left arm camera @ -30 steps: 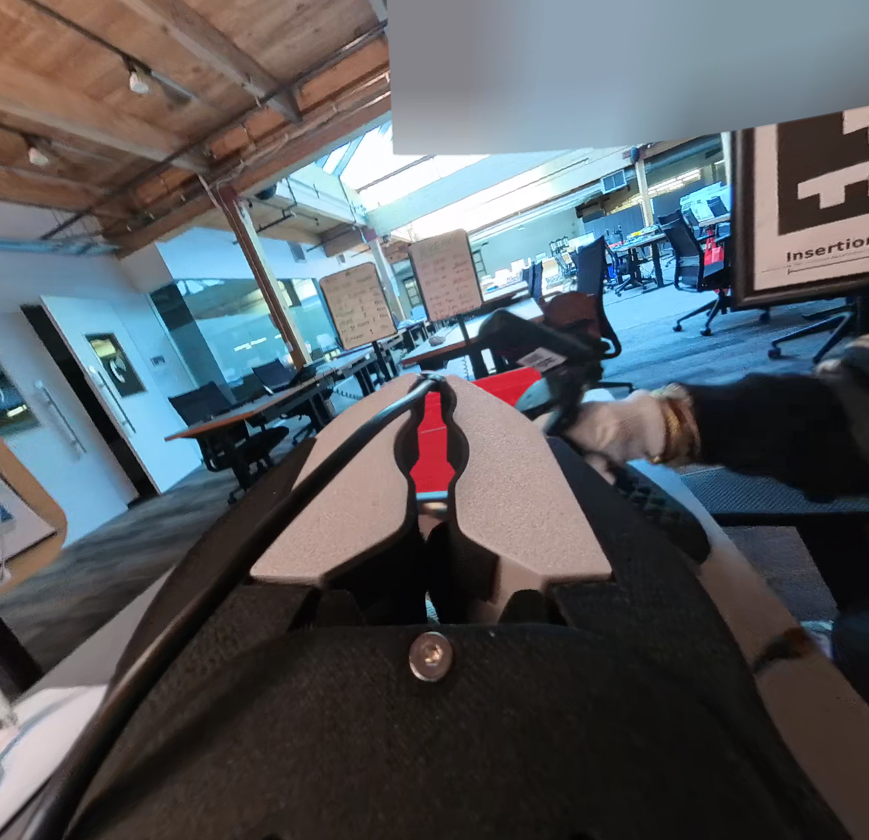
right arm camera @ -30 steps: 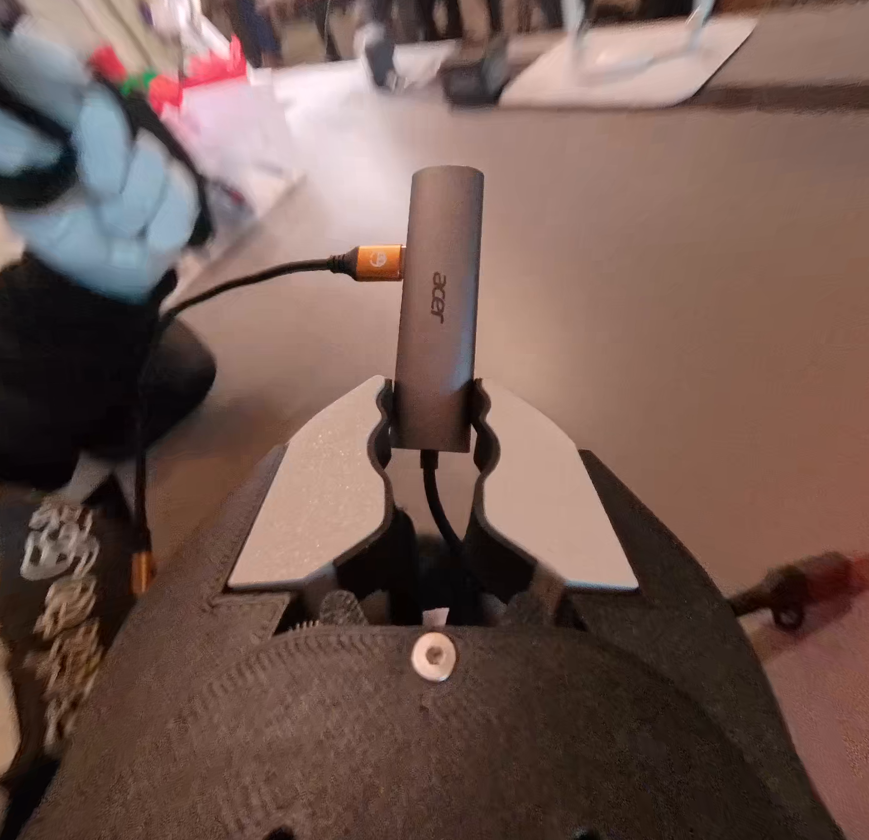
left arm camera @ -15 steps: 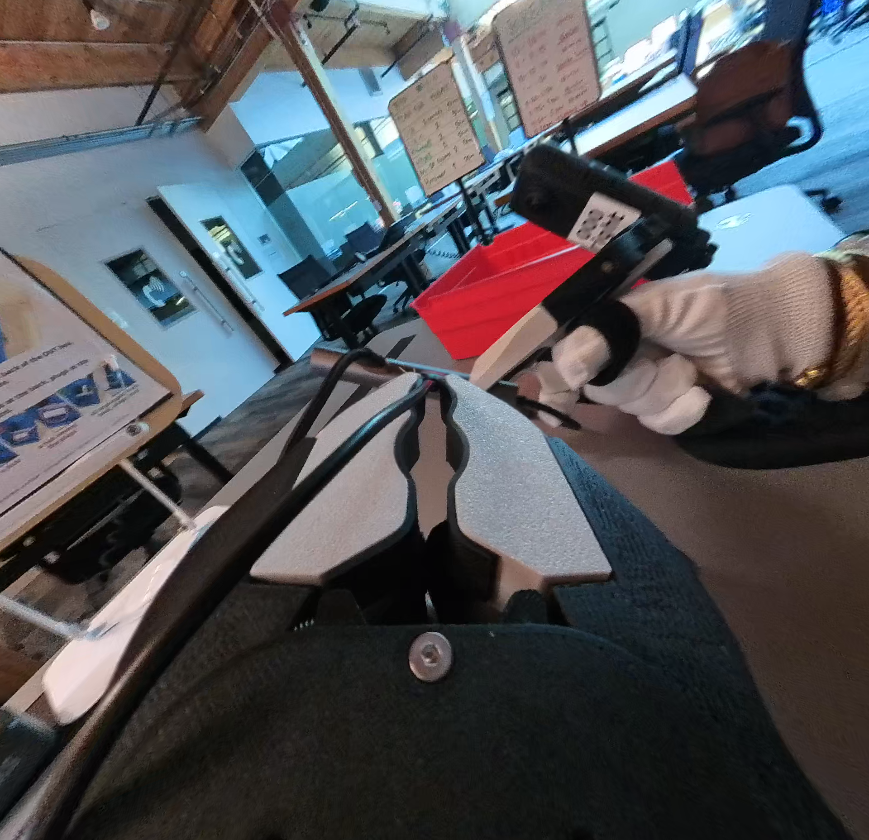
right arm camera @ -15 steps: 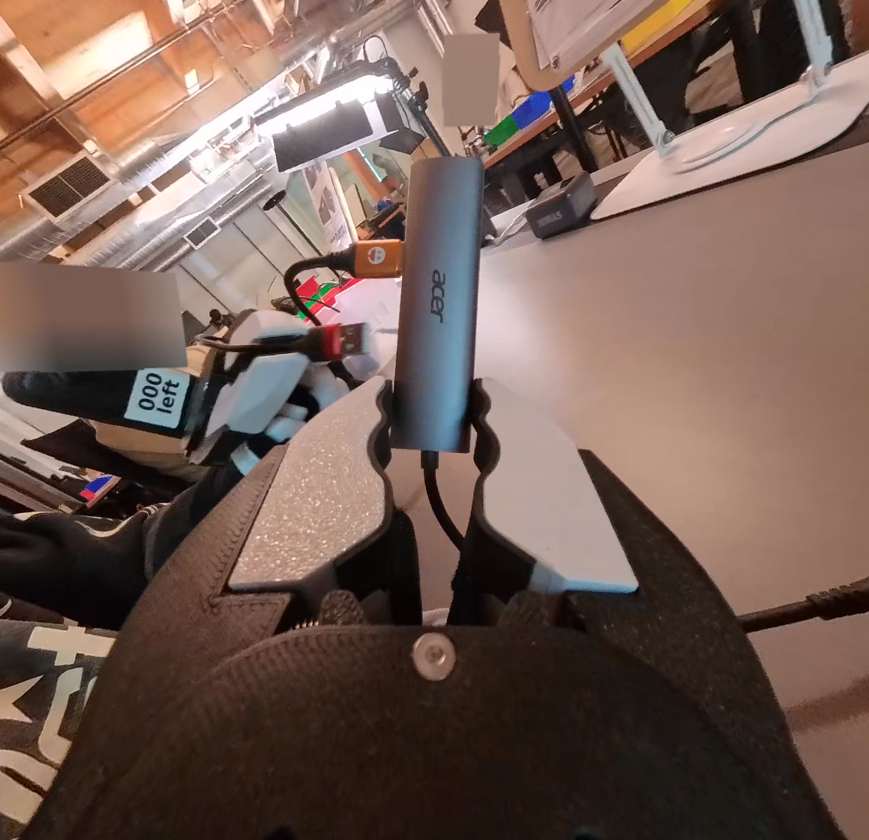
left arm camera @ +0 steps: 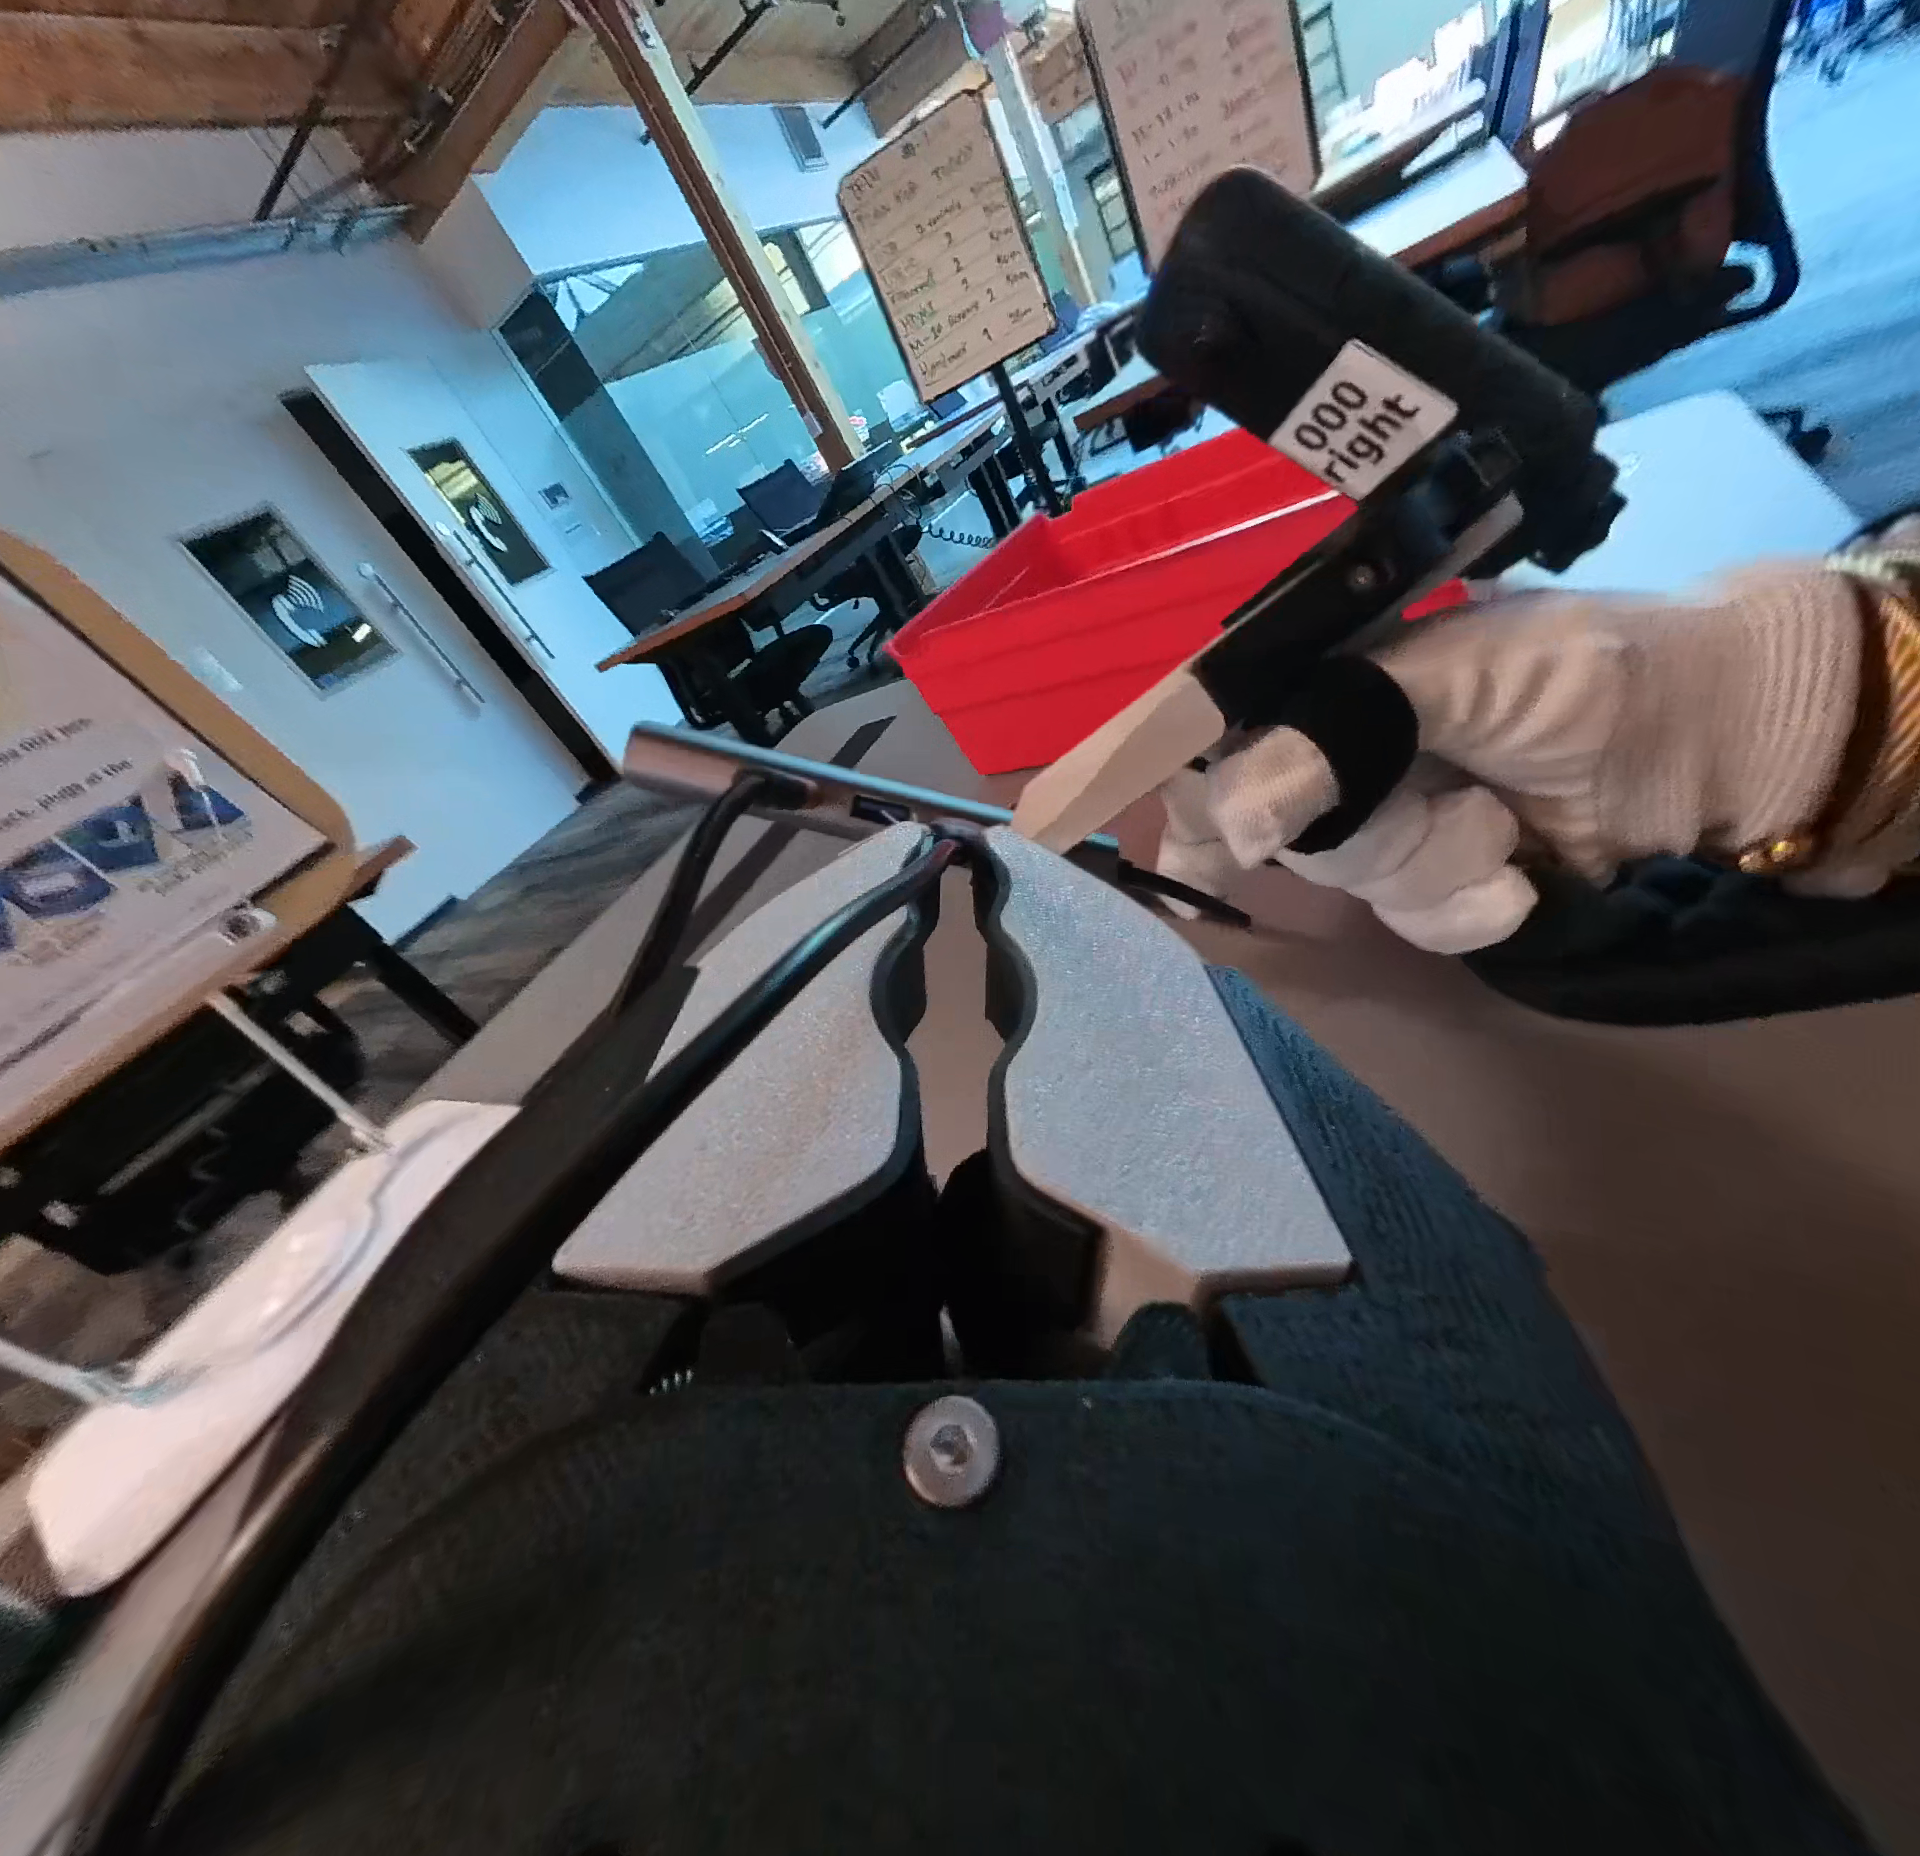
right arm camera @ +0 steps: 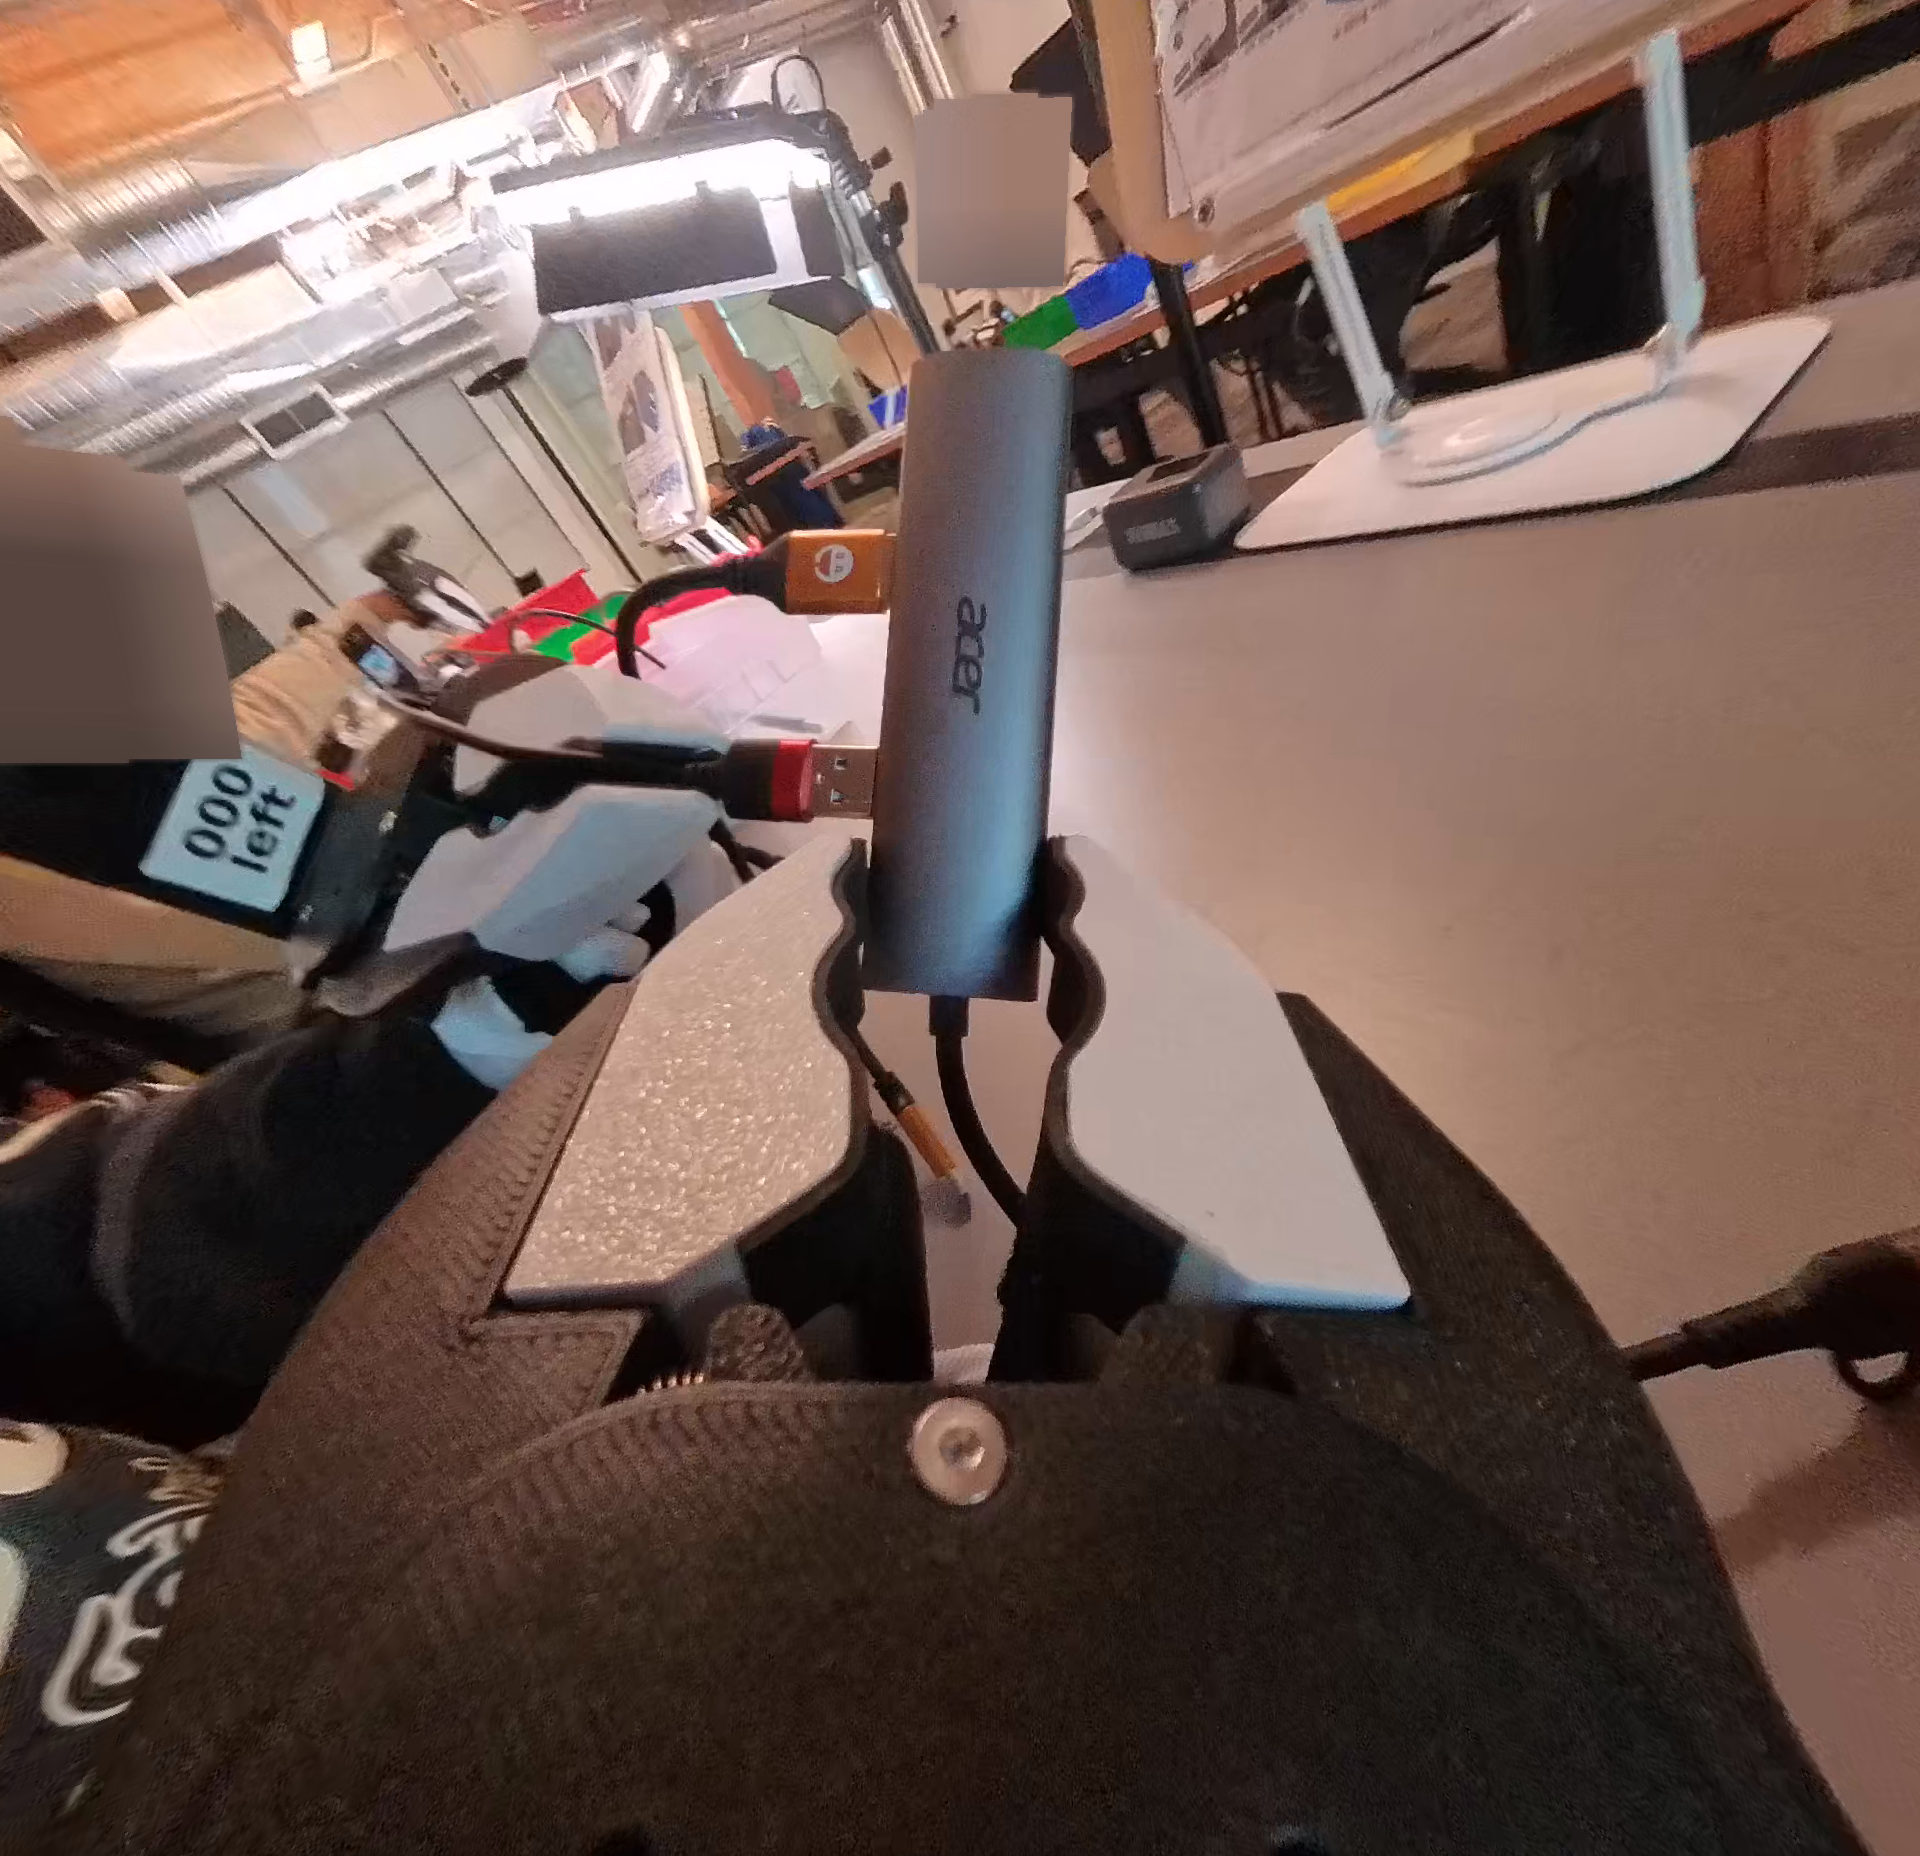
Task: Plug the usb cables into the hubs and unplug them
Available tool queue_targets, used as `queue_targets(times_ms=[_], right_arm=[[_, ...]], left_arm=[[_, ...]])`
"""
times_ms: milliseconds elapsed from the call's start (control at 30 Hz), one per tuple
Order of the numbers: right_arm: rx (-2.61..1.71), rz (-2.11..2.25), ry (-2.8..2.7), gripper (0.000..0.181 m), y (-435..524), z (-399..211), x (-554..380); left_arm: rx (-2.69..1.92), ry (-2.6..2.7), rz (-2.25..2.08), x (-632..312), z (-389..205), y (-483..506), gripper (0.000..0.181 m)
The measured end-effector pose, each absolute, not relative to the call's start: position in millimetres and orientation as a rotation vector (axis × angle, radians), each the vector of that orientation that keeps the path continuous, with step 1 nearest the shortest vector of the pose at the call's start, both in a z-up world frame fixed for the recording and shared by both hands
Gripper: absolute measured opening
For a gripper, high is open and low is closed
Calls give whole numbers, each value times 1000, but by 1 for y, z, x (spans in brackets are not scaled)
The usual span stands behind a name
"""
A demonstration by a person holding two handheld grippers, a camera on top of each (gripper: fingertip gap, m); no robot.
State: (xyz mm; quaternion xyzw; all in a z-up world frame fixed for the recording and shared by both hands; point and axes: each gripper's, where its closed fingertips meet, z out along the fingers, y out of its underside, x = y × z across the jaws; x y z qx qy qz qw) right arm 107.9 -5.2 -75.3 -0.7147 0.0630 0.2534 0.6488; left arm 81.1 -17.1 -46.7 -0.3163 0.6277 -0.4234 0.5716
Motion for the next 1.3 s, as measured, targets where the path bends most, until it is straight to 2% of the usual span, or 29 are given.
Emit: queue_targets(times_ms=[500,1300], right_arm=[[-1618,443,91,32,-4,-71,106],[-1741,-29,-120,34,-2,-82,110]], left_arm=[[-691,1487,-906,81,-48,-20,5],[-685,1565,-803,82,-58,-14,5]])
